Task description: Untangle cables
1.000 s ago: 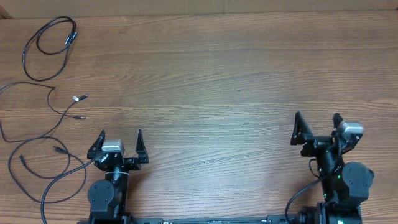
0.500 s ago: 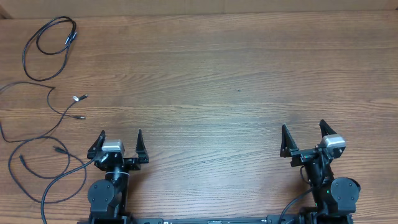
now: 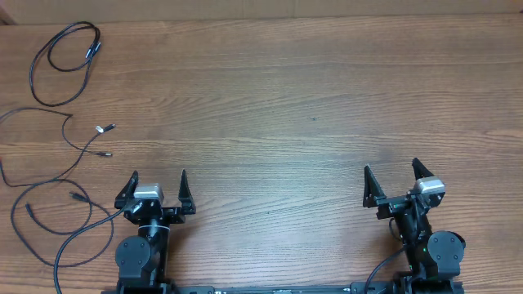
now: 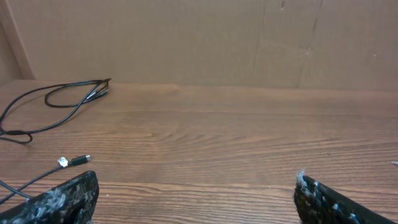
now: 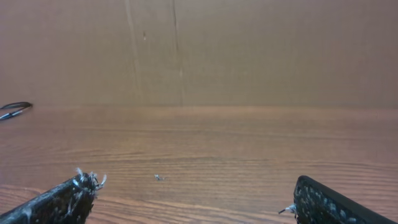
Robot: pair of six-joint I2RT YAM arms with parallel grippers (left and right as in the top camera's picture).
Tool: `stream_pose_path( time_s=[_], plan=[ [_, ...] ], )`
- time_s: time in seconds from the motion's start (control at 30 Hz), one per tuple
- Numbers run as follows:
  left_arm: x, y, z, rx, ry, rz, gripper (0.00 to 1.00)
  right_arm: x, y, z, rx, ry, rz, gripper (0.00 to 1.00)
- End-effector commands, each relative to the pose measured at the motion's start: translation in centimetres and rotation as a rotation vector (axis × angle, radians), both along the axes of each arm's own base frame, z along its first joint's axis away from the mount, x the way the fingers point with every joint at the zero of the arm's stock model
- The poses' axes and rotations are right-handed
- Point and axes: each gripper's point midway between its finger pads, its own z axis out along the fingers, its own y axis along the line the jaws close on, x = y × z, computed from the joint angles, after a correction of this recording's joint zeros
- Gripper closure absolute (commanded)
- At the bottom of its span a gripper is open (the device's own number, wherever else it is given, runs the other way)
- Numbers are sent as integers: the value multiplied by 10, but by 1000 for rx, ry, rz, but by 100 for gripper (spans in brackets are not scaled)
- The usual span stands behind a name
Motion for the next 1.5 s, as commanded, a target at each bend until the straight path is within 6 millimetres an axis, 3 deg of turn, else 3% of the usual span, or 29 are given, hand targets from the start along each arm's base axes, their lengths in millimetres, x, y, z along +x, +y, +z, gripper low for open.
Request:
stream_pose_path(
  time_s=[0.0,0.4,1.47],
  plan=[
    [0,0,0,22,-6,-2,0,0,0,-2,-5,-3,2,0],
    [0,0,0,22,-6,-2,0,1,-9,-4,-5,4,-49,0],
    [0,0,0,22,-6,-2,1,1,-9,-4,-5,3,-48,0]
  ],
)
